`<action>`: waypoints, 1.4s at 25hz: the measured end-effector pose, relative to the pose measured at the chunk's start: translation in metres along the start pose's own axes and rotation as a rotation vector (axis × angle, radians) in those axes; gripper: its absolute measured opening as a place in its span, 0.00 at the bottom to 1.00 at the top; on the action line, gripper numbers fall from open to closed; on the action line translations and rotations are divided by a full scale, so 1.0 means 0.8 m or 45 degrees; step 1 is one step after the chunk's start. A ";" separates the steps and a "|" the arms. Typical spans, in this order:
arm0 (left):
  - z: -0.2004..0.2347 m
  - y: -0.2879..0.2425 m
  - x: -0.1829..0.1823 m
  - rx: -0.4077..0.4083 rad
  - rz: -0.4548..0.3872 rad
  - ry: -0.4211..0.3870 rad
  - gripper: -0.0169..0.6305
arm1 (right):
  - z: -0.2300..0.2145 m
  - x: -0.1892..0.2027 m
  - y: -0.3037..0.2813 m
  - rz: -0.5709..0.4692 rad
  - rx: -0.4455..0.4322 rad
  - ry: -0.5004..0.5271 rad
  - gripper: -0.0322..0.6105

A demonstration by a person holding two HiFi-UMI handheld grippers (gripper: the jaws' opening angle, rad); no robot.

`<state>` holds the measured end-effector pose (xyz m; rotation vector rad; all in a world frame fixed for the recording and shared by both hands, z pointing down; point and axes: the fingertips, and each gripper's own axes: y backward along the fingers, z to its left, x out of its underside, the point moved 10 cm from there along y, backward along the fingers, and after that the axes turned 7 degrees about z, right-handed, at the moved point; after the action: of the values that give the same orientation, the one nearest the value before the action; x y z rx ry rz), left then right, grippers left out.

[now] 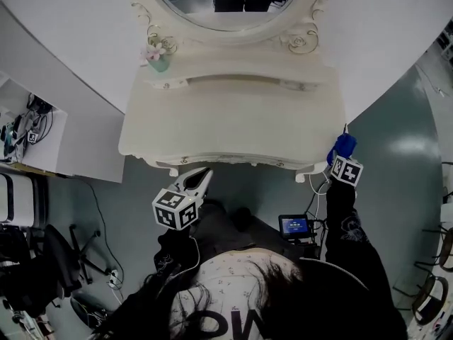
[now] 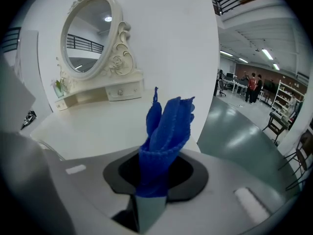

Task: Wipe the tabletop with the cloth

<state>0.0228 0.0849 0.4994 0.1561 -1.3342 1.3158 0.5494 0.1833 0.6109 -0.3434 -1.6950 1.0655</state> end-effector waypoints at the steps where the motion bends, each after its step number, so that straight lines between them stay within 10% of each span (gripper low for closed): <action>1: 0.000 0.004 0.003 -0.008 0.001 0.003 0.03 | 0.001 -0.001 0.000 -0.001 0.002 0.001 0.22; 10: 0.008 0.038 0.027 -0.078 0.004 0.043 0.03 | 0.049 -0.012 0.023 -0.047 -0.139 0.089 0.22; 23: 0.034 0.118 0.061 -0.197 -0.018 0.111 0.03 | 0.352 0.006 0.147 -0.134 -0.919 0.367 0.22; 35: 0.052 0.242 0.121 -0.177 -0.073 0.092 0.03 | 0.482 0.084 0.264 -0.133 -1.091 0.367 0.22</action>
<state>-0.1747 0.1795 0.4758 0.0505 -1.3453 1.1658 0.1288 0.1616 0.4688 -0.8891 -1.7991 0.1438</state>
